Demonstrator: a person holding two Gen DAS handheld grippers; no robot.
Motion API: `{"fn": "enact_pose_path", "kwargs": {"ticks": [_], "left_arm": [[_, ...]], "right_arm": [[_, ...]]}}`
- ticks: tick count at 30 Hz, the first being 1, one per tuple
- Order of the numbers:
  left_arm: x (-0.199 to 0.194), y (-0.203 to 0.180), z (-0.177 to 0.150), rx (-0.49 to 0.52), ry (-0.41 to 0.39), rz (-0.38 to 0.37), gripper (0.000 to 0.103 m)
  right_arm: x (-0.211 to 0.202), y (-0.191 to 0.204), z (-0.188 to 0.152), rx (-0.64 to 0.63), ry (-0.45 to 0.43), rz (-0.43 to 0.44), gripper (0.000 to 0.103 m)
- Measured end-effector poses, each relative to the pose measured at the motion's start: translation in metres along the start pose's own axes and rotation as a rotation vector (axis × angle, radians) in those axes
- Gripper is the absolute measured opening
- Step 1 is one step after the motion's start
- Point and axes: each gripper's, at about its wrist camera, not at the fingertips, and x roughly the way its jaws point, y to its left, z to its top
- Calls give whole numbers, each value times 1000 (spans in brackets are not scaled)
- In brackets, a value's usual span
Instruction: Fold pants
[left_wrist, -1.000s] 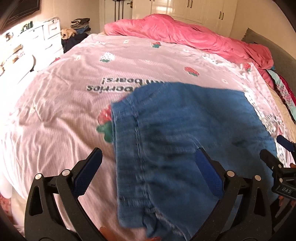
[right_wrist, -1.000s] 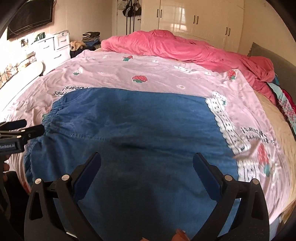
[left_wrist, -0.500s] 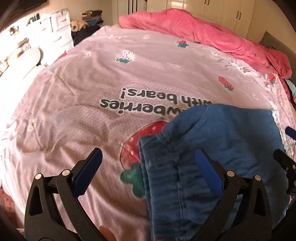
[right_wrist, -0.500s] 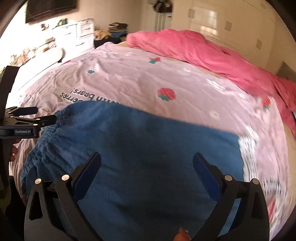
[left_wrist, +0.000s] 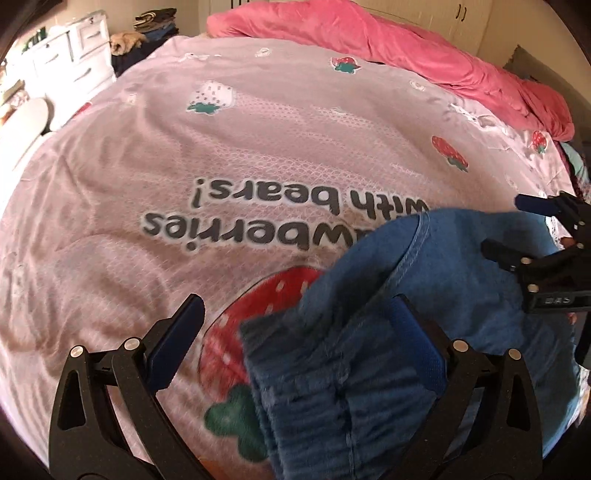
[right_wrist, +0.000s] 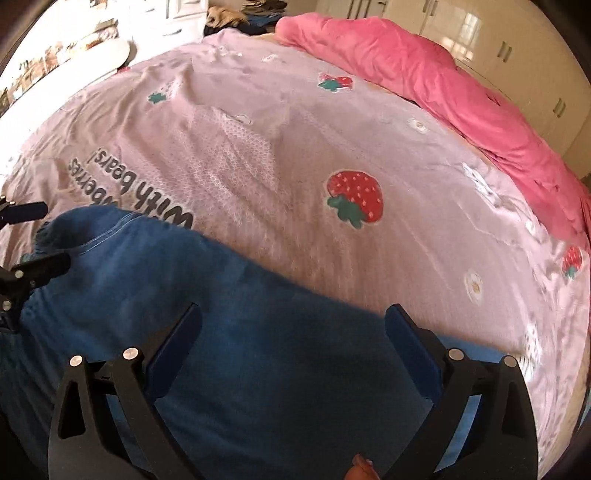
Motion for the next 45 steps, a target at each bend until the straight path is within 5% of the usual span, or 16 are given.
{"fn": "enact_pose_path", "kwargs": {"ticks": [2,4,5,8,13,15,18,23,25,29,33,36,37,45], "left_arm": [[6,-3,2,19,5,-23,86],[9,-4,4,26,9,-57,63],[8,-7,3,42,-4,-48,62],[2,-13,1,91,-39,-14,35],[-12,-11,-1,97,-78,-63,20],[-18,-15,-3,109,-92,-80,14],[-29,-21,-6,132,-123,-86,11],[-28,-23,-10,155,-131,-59,11],[-25,-18,-8,140,-125,-67,13],[-20,-13,-9,141,-126,-80,25],[-15,-10,-12,129,-102,-136,49],[-13,-16,-15,157,-96,-129,45],[-14,-17,-16,160,-93,-130,32],[-46,-11,-25,133,-150,-186,25]], "right_arm": [[8,2,6,-18,22,-4,99],[14,6,12,-53,32,12,99],[16,8,14,-74,33,8,99],[20,14,20,-127,31,16,99],[18,21,19,-215,2,42,95],[19,25,17,-236,2,70,80],[19,35,9,-272,3,101,65],[9,47,2,-316,-20,142,13],[3,45,-3,-302,-34,127,5],[-23,38,-16,-242,-108,150,3],[-51,26,-22,-165,-181,170,3],[-70,21,-26,-128,-227,198,3],[-77,20,-28,-115,-243,207,3],[-103,25,-56,-22,-289,214,3]]}}
